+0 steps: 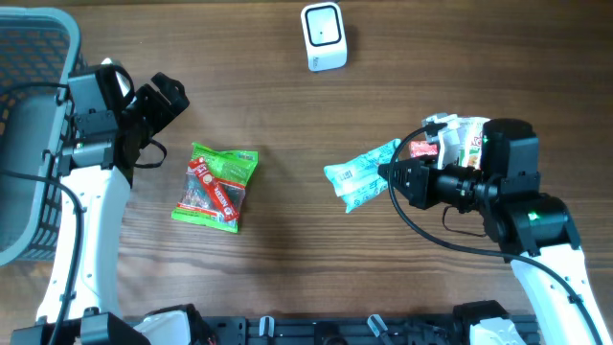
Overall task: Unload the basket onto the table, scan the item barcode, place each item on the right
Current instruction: 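Carry the mint-green packet up to the white scanner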
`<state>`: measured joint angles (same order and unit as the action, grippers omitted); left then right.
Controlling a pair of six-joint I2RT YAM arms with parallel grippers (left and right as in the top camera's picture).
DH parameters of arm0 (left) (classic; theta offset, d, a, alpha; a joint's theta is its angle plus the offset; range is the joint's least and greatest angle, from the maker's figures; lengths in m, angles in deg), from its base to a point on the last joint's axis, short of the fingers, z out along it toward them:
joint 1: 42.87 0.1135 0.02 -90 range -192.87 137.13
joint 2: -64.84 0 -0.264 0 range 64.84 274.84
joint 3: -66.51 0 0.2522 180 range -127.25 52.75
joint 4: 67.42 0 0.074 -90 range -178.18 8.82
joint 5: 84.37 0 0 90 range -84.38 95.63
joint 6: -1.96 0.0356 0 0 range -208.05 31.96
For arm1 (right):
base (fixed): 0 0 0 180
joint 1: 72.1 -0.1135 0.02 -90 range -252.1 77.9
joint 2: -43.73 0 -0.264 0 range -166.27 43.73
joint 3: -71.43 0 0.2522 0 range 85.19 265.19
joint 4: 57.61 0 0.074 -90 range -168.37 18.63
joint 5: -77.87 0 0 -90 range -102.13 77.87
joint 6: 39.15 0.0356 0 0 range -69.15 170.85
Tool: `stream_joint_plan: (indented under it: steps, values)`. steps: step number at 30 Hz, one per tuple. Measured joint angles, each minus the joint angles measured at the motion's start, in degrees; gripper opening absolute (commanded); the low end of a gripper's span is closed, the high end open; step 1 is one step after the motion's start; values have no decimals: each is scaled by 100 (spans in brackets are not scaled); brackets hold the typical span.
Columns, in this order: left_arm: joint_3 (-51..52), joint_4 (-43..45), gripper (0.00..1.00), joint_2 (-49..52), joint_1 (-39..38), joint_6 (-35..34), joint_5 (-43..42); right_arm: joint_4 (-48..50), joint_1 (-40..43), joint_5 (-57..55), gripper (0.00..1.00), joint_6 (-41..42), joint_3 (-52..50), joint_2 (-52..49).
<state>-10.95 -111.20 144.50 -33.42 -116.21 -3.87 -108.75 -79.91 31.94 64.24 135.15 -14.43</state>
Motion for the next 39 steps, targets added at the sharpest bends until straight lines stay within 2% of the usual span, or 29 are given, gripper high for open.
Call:
stream_joint_plan:
  steps: [5,12,20,23,25,30,31,33,35,39]
  values:
    - [0,2,100,0,0,0,0,-144,0,33,4,22,0,0]
    - [0,0,100,0,0,0,0,-662,0,-651,4,42,0,-122]
    - [0,0,100,0,0,0,0,-728,0,-861,4,-2,140,-315]
    - [0,0,100,0,0,0,0,-1283,0,-1419,4,9,1064,-522]
    - [0,11,100,0,0,2,0,-1976,0,-1700,4,-70,2061,-942]
    - [0,15,100,0,0,2,4,-4096,-15,-2865,4,-369,6236,-3193]
    - [0,2,100,-2,0,0,0,-4144,-81,-3060,4,-433,7051,-3670]
    - [0,2,100,-2,0,0,0,-3731,-407,-3521,4,-525,7720,-4301]
    - [0,0,100,-2,0,0,0,-3421,-802,-4205,4,-608,7735,-4671]
    - [0,0,100,-2,0,2,0,-1812,-1939,-6564,4,-1075,7737,-6002]
